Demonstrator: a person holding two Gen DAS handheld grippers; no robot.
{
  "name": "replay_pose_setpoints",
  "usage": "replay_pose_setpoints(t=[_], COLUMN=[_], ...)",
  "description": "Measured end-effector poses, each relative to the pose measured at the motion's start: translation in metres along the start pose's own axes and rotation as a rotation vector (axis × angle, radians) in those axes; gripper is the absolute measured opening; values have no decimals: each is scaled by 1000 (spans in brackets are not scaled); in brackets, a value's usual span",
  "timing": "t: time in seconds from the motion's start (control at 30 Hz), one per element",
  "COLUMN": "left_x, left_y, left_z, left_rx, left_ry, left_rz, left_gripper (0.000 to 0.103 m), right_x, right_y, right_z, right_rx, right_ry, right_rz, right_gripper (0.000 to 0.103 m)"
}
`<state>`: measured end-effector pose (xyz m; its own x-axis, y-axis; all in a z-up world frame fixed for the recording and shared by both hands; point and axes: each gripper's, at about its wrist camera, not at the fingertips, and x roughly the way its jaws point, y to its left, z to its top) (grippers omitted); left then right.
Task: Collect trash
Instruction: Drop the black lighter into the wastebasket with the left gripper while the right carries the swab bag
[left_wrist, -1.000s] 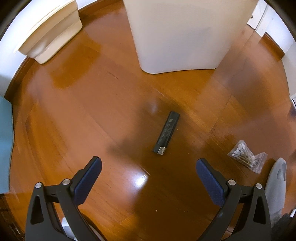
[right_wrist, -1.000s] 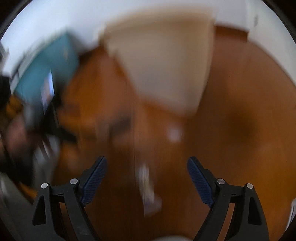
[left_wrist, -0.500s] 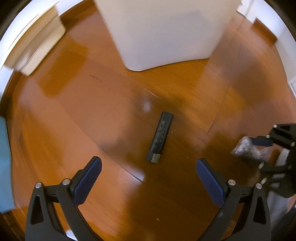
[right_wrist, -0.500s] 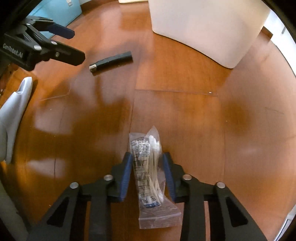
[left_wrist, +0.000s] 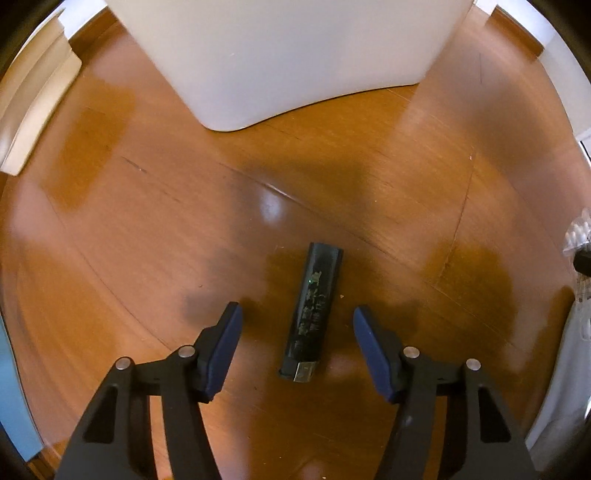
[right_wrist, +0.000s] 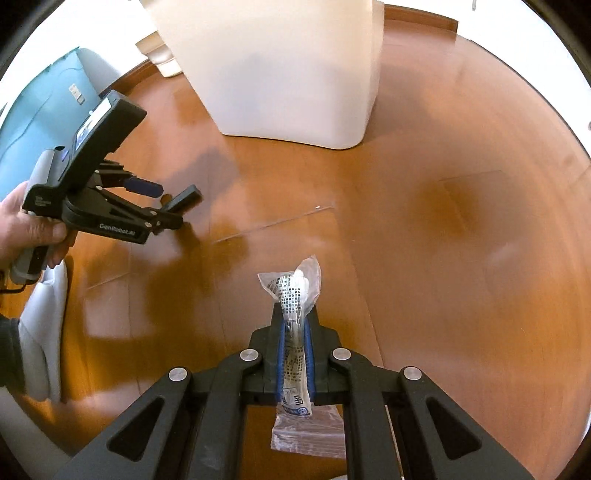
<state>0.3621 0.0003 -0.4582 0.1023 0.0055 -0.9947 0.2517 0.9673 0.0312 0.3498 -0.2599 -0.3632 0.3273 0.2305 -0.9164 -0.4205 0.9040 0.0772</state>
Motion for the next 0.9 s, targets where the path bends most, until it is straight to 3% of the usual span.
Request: replay_pose_setpoints(t=[0.03, 0.07, 0.1, 0.13, 0.33, 0.47, 0.67, 0.77, 0.83, 0.9], left_x=[-1, -2, -3, -5, -8, -51, -184, -267, -309, -331], left_y=[1, 1, 0, 0, -4, 3, -19, -22, -12, 4], left_z=[-1, 0, 1, 2, 2, -1, 12, 41, 63, 93], left_rx=[8, 10, 13, 16, -19, -76, -106, -91, -92, -114], left_ry=[1, 4, 3, 2, 3, -68, -307, -503, -617, -690], left_rz=[-11, -28, -32, -37, -78, -118, -272, -342, -343, -292], left_gripper=[54, 44, 27, 19, 18, 18, 18, 18, 18, 18], right_x=[-4, -6, -7, -6, -12, -17, -27, -33, -39, -44], right_y=[2, 2, 1, 0, -4, -5, -14, -19, -21, -23], right_z=[-2, -2, -3, -5, -4, -2, 3, 5, 5, 6], right_rx=[3, 7, 10, 12, 39, 44, 82, 101, 114, 128], right_ry=[-1, -3, -2, -4, -25, -42, -72, -90, -104, -116], right_rz=[0, 2, 4, 3, 14, 10, 4, 3, 7, 13], right_gripper=[9, 9, 9, 9, 9, 9, 9, 8, 8, 9])
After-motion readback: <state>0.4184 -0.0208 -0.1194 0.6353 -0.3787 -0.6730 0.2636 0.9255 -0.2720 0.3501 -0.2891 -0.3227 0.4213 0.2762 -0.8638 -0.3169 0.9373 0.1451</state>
